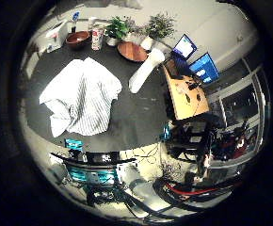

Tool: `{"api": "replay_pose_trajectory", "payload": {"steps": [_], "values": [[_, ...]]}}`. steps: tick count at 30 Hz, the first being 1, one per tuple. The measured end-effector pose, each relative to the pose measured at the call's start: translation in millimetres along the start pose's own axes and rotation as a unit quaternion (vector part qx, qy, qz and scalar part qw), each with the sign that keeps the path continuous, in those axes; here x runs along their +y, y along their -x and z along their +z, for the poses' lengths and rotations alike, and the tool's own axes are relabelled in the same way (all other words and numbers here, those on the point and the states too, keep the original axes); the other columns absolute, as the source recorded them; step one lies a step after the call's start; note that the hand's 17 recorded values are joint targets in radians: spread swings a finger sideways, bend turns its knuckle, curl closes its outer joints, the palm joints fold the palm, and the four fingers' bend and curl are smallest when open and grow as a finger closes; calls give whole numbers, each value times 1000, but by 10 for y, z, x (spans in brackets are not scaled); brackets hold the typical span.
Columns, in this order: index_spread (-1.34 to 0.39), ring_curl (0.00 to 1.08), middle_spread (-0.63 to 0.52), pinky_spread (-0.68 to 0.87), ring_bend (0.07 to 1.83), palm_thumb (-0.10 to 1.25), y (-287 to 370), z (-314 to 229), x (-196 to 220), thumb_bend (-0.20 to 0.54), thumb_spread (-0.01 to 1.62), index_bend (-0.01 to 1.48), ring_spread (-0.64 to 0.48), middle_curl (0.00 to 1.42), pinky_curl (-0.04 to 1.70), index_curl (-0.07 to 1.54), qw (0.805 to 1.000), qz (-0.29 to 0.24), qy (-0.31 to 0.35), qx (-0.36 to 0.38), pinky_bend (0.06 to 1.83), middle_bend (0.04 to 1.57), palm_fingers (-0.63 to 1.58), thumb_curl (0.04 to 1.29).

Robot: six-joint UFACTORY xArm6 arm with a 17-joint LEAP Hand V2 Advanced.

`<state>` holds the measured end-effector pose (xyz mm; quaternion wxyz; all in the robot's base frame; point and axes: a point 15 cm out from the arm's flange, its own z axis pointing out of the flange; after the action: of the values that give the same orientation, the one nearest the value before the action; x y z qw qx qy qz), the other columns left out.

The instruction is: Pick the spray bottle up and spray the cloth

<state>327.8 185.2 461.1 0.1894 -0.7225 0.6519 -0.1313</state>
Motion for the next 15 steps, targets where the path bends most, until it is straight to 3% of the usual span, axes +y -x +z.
{"api": "replay_pose_trajectory", "payload": {"steps": [15], "values": [[-388,260,29,681,223,420,-14,5,-7,-30,954,183,327,276,235,329,1000,0,-3,-1,743,176,154,335]]}}
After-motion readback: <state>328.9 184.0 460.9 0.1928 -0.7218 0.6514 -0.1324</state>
